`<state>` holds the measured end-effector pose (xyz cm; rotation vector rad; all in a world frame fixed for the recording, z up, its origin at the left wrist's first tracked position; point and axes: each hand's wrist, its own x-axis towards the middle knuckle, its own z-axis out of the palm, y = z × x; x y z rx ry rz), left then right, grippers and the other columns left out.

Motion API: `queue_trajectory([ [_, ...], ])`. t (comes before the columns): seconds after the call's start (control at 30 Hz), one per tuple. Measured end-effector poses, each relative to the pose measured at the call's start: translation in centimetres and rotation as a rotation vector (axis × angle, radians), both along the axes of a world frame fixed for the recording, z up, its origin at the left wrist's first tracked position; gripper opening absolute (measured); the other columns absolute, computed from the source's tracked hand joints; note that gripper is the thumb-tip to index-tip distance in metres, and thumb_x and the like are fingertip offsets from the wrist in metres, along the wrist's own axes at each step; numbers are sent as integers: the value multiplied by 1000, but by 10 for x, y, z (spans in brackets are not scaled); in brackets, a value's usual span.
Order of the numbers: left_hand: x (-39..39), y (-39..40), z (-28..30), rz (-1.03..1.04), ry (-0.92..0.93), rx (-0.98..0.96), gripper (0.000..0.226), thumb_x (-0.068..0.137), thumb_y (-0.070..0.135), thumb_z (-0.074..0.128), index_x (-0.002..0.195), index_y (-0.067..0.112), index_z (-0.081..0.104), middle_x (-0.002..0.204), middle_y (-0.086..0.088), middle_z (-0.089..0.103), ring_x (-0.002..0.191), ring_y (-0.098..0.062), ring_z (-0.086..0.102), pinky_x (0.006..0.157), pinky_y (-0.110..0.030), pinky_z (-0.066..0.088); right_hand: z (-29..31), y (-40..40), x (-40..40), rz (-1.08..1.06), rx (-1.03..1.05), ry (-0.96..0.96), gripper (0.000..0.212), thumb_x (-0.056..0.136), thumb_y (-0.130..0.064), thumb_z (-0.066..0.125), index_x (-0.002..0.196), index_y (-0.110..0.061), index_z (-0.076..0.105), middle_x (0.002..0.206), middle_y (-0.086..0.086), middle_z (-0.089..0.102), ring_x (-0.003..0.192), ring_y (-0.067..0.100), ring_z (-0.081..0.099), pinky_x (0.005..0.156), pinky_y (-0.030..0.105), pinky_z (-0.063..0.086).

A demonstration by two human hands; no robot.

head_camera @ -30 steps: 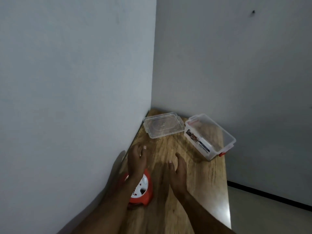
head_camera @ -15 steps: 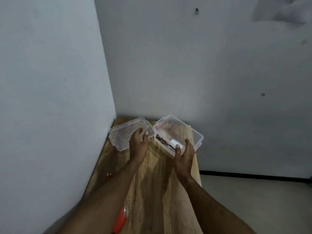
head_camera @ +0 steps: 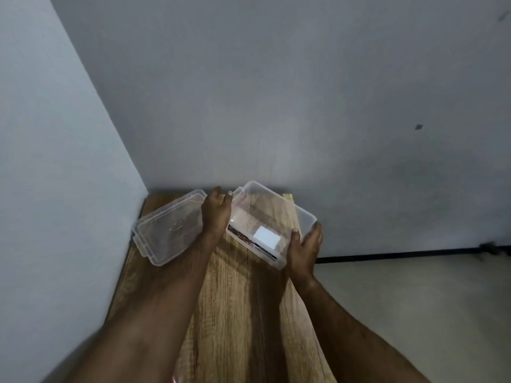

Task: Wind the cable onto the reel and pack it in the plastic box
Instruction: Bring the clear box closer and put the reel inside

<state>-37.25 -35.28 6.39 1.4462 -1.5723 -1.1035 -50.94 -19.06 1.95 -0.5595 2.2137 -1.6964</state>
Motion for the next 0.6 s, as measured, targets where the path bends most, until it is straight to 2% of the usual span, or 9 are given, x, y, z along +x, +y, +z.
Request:
queue_trajectory([
  [0.07,-8,-13,-7,-41,17,53,35,100,36,58,121,10,69,119,-8,72,111,-28,66,93,-33,50,-4,-5,-3,6,2,-15,61,100,-17,59,153,-16,29,147,9,41,134,29,47,104,54,50],
  [0.17,-15,-27,-19,-69,60,140,34,97,44,63,102,14,76,96,-3,76,92,-26,71,82,-37,56,-8,-10,-8,6,-1,-30,64,97,-8,58,153,-18,30,148,8,42,137,27,46,106,54,49],
  [0.23,-18,-32,-24,-75,69,160,37,95,47,65,98,12,78,92,-7,77,83,-24,71,70,-31,52,-11,-11,-10,8,-8,-48,67,94,-5,56,153,-22,30,149,7,43,138,26,45,107,54,47],
  [0.33,-20,-30,-20,-72,59,152,44,96,50,64,97,8,77,90,-10,75,74,-18,62,62,-27,44,-12,-12,-12,13,-32,-70,68,90,-10,52,152,-29,31,147,4,45,135,25,48,103,54,51],
  [0.43,-15,-26,-20,-67,48,167,46,93,52,65,95,7,76,86,-8,73,71,-17,62,61,-27,46,-4,-10,-13,27,-62,-71,67,85,-13,50,149,-26,36,140,6,50,129,26,53,97,53,55],
  [0.53,-8,-20,-19,-20,47,166,48,90,58,66,93,11,76,87,-5,75,82,-25,71,71,-37,57,5,-5,-13,44,-93,-83,67,82,-10,47,148,-22,40,136,9,53,125,28,56,95,49,57],
  [0.6,-2,-7,-12,2,60,156,39,95,49,63,100,12,76,93,-3,75,86,-24,69,64,-30,52,13,2,-11,67,-114,-86,65,82,-9,48,145,-25,44,132,7,56,122,26,59,92,46,60],
])
